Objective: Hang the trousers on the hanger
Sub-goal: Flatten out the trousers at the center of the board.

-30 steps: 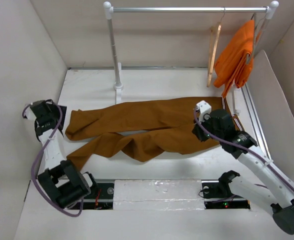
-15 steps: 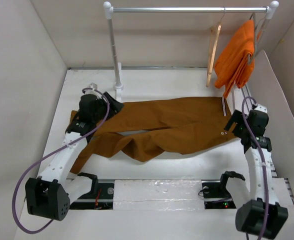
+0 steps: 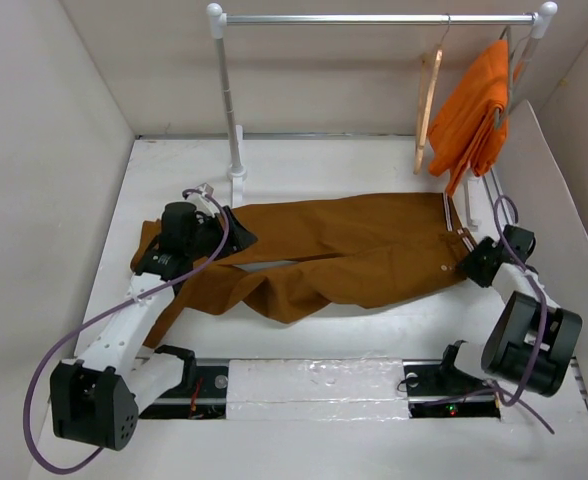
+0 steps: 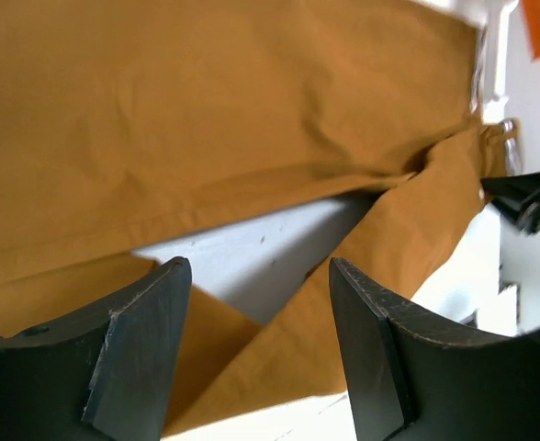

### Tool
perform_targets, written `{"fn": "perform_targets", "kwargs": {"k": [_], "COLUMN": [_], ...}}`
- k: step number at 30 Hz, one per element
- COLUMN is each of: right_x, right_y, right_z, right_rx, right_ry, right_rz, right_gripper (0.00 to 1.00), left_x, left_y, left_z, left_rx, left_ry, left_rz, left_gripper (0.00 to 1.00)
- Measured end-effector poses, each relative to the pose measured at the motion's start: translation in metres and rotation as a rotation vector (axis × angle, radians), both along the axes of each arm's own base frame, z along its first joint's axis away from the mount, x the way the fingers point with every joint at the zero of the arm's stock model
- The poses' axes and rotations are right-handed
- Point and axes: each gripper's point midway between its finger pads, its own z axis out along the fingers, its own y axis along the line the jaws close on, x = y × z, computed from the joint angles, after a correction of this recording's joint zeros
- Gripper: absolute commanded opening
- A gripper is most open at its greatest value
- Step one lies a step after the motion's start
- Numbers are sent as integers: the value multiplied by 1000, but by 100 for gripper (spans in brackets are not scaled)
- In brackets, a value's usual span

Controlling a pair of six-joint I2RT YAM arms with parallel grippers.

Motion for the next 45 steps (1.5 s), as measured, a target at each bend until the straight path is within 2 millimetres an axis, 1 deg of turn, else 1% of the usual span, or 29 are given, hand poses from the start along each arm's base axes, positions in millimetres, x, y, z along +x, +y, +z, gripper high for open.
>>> {"fn": "perform_targets", "kwargs": {"k": [2, 4, 6, 8, 10, 11, 13, 14, 16, 17, 18, 20, 21, 22, 23, 24, 25, 26, 28, 30, 32, 33, 34, 35, 37, 40, 43, 44, 45], "right_x": [2, -5, -18, -31, -45, -52, -66, -72, -78, -77, -74, -59, -49, -39, -31, -24, -19, -16, -16, -24, -31, -34, -38, -42, -53, -74, -94, -99, -103], "right_y": [1, -5, -18, -34, -47, -52, -61, -63, -68, -68, -66, -61, -54, -42, -29, -11, 7, 25, 64, 102, 135, 148, 163, 176, 202, 240, 267, 275, 281], "right_z": [3, 15, 36, 60, 78, 83, 88, 89, 90, 90, 91, 95, 98, 103, 109, 119, 131, 143, 164, 173, 168, 162, 155, 146, 129, 110, 99, 97, 96], "right_rx": [14, 7, -35, -98, -152, -174, -216, -237, -275, -271, -260, -240, -240, -238, -239, -245, -246, -251, -246, -222, -187, -169, -148, -124, -96, -61, -51, -46, -42], "right_ry": [-30, -69, -114, -145, -139, -122, -83, -68, -46, -38, -31, -36, -45, -67, -98, -145, -205, -272, -410, -497, -517, -511, -500, -481, -435, -381, -360, -360, -360], "right_rz": [-29, -81, -149, -220, -283, -313, -359, -368, -353, -335, -303, -225, -174, -111, -50, 23, 94, 153, 288, 439, 590, 655, 739, 815, 986, 1241, 1435, 1488, 1524], "right_gripper": [8, 5, 1, 0, 0, 14, 63, 100, 100, 100, 100, 99, 96, 92, 43, 43, 3, 0, 0, 0, 22, 36, 59, 65, 73, 75, 76, 76, 76], "left_x": [-5, -8, -10, -11, -11, -10, -6, -4, 2, 4, 7, 13, 15, 18, 22, 25, 29, 33, 43, 54, 63, 66, 68, 70, 73, 82, 108, 108, 127], "left_y": [0, 1, 1, 1, 1, 1, 3, 5, 9, 11, 14, 22, 26, 31, 38, 44, 52, 59, 80, 101, 119, 127, 133, 138, 142, 144, 137, 140, 131], "left_z": [-5, -8, -11, -12, -12, -12, -9, -7, -3, -1, 0, 2, 2, 3, 2, 2, 1, 0, -7, -18, -36, -46, -58, -67, -81, -86, -74, -73, -64], "left_rx": [15, 26, 31, 34, 41, 48, 64, 73, 95, 107, 122, 154, 171, 190, 214, 237, 260, 276, 314, 345, 372, 387, 406, 424, 451, 500, 554, 572, 575], "left_ry": [18, 28, 38, 47, 57, 59, 56, 51, 36, 31, 24, 17, 13, 10, 8, 4, 6, 10, 36, 83, 151, 188, 229, 263, 314, 345, 327, 323, 295], "left_rz": [-18, -31, -37, -39, -39, -35, -18, -10, 12, 24, 42, 81, 103, 130, 163, 196, 232, 268, 359, 442, 504, 528, 549, 563, 573, 581, 584, 596, 589], "left_gripper": [58, 58, 58, 58, 58, 58, 58, 58, 57, 57, 57, 57, 56, 56, 58, 58, 59, 63, 63, 64, 64, 64, 65, 66, 66, 67, 67, 67, 67]}}
